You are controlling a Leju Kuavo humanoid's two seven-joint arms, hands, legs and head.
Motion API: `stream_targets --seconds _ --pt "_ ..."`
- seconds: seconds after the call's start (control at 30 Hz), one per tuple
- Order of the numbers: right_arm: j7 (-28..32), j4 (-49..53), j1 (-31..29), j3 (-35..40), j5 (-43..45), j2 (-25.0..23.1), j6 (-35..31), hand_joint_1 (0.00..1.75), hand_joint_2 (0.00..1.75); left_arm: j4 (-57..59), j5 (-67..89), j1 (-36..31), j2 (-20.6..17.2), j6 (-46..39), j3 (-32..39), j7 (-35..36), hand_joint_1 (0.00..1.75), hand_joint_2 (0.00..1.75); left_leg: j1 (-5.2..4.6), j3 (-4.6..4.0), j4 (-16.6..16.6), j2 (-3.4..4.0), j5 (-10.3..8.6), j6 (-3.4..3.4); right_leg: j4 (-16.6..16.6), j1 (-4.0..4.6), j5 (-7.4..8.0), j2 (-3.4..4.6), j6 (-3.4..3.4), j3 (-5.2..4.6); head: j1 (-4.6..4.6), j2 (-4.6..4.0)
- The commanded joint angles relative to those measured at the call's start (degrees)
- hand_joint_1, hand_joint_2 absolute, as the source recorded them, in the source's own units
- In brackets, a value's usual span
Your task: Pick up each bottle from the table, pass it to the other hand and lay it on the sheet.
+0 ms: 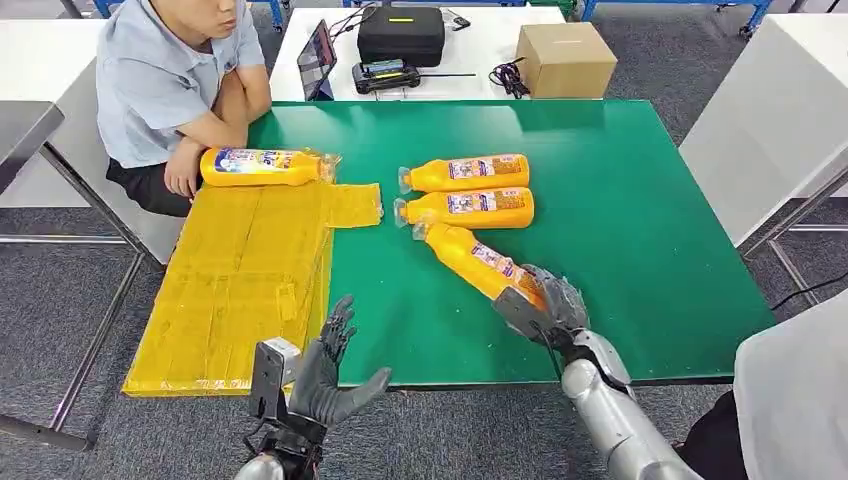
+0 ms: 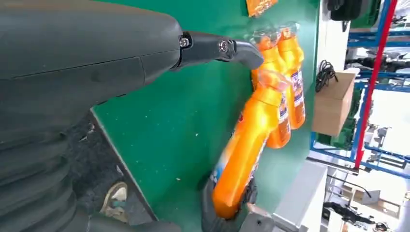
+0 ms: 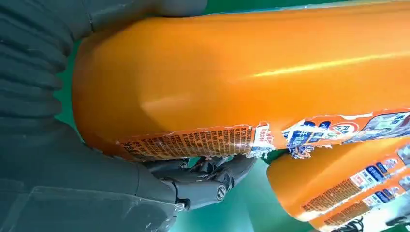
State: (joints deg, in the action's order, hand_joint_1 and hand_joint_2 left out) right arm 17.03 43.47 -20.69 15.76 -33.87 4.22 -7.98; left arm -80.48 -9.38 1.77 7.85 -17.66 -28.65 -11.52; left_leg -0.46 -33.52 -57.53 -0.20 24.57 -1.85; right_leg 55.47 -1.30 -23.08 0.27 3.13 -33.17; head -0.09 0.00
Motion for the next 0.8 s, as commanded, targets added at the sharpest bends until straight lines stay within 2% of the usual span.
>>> stream_targets --seconds 0.03,0.43,0.53,0.67,0.8 --pt "7.7 1.6 5.6 -3.8 7.9 -2.1 4.3 1.75 1.75 5.6 -1.5 -3.3 0.1 -1.7 -0.1 -2.4 0.00 1.75 0.12 0.01 0.0 -0.18 -0.02 0.12 -0.1 0.13 -0.02 -0.21 -0.14 0.13 0.00 0.00" --pt "8.6 2.4 5.7 -3.7 8.7 -2.4 4.5 1.75 1.75 7.0 -2.4 -3.7 0.6 -2.3 0.6 -2.9 0.00 1.75 0.07 -0.11 0.0 -0.12 0.00 0.10 -0.1 0.07 -0.03 -0.14 -0.11 0.01 0.00 0.00" --pt "9.6 3.6 6.3 -3.2 9.9 -2.2 5.0 1.75 1.75 7.8 -1.4 -3.9 1.3 -5.4 1.6 -6.2 0.00 1.75 0.06 -0.14 0.0 -0.11 0.00 0.09 -0.1 0.06 -0.03 -0.13 -0.09 -0.02 0.00 0.00" --pt "10.4 5.5 6.8 -2.9 11.3 -2.2 5.1 1.75 1.75 11.2 -4.1 -4.9 1.8 -6.4 2.8 -5.7 0.00 1.75 0.07 -0.17 0.0 -0.11 -0.01 0.10 0.0 0.07 -0.04 -0.14 -0.10 -0.03 0.00 0.00" --pt "11.7 7.0 6.7 -1.9 12.7 -2.2 5.8 1.75 1.75 15.1 -10.8 -5.4 2.2 -2.7 3.1 -4.5 0.00 1.75 0.05 -0.18 0.0 -0.04 0.01 0.10 -0.1 0.05 -0.03 -0.06 -0.09 -0.03 0.00 0.00"
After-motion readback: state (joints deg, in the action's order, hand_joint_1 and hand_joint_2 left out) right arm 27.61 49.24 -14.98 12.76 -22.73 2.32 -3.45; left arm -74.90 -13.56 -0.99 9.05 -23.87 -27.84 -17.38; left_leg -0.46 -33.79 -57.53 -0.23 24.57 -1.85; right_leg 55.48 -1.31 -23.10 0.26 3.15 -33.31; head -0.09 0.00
